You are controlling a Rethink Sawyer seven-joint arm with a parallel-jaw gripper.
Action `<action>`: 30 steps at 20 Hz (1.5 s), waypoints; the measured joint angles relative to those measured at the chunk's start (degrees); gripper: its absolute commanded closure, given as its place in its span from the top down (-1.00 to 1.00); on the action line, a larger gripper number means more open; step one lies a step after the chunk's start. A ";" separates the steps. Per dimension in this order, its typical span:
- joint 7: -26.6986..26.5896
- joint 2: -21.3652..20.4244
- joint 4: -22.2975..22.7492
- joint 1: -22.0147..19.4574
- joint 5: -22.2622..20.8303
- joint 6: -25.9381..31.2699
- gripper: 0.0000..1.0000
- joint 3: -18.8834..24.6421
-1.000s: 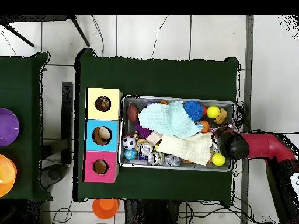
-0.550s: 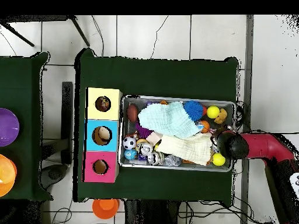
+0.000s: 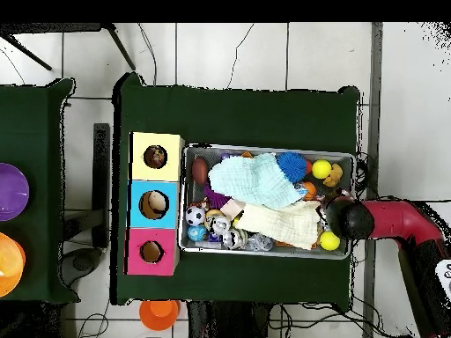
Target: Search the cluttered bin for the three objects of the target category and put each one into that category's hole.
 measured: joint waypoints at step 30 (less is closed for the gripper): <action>0.00 -20.63 18.90 2.27 13.93 0.40 -1.00 -0.64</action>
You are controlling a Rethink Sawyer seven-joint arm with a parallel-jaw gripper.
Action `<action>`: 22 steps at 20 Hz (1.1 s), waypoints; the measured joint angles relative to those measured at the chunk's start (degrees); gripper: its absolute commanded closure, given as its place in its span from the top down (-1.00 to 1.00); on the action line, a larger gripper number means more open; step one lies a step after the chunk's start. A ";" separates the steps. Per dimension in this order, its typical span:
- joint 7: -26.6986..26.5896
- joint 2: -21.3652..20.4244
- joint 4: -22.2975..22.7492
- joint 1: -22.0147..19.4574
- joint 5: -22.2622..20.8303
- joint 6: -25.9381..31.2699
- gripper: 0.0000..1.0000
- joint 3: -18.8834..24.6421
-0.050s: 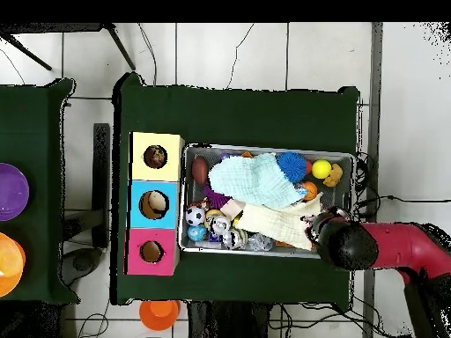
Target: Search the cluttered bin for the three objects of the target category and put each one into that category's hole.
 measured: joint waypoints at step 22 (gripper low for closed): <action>1.93 -10.20 11.97 12.55 30.14 -7.85 -1.00 -0.30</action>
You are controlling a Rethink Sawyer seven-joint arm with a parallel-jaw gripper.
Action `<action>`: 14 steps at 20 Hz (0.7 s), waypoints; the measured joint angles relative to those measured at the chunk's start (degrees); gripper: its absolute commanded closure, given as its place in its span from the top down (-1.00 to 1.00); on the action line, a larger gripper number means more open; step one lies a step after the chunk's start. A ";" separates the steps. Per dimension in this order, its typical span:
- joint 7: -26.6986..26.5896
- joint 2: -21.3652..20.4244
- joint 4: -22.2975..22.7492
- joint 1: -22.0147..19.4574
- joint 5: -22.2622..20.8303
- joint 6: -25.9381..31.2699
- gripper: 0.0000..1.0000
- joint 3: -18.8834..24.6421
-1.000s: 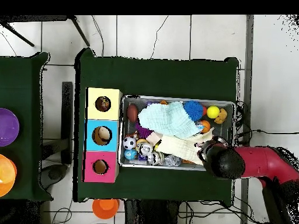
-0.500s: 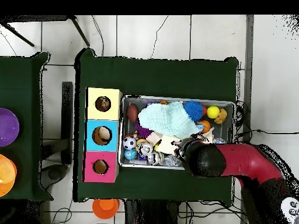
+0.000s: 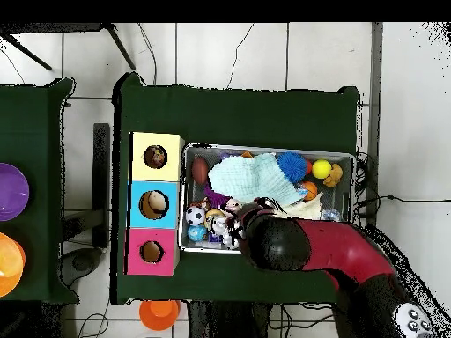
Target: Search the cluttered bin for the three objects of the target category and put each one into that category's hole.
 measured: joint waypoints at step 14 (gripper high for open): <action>14.64 3.28 1.29 22.13 11.22 -18.85 -1.00 -7.61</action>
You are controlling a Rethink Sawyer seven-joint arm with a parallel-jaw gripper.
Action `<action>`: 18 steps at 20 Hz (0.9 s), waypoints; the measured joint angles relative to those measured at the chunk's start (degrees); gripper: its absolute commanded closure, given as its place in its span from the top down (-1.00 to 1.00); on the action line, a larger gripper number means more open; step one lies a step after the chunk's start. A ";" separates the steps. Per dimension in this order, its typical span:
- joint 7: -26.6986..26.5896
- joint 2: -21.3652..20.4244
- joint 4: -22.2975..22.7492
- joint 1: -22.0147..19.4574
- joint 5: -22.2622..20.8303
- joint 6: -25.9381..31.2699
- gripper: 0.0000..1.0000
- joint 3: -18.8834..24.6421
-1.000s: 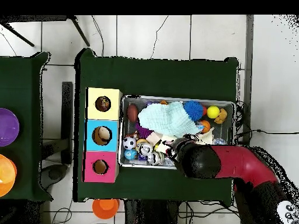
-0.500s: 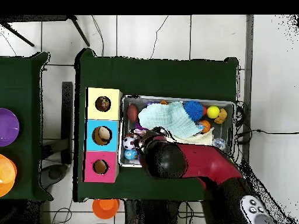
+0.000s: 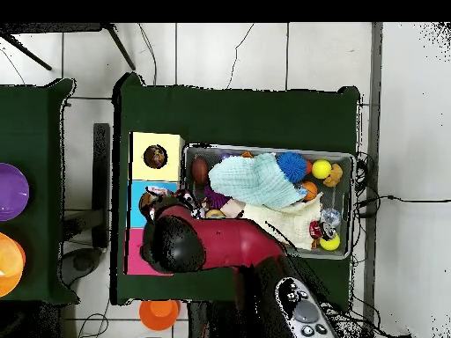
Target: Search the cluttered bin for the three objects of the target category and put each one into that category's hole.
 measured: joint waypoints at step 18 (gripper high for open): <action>4.32 10.63 -6.98 17.66 5.90 -3.48 -1.00 -17.41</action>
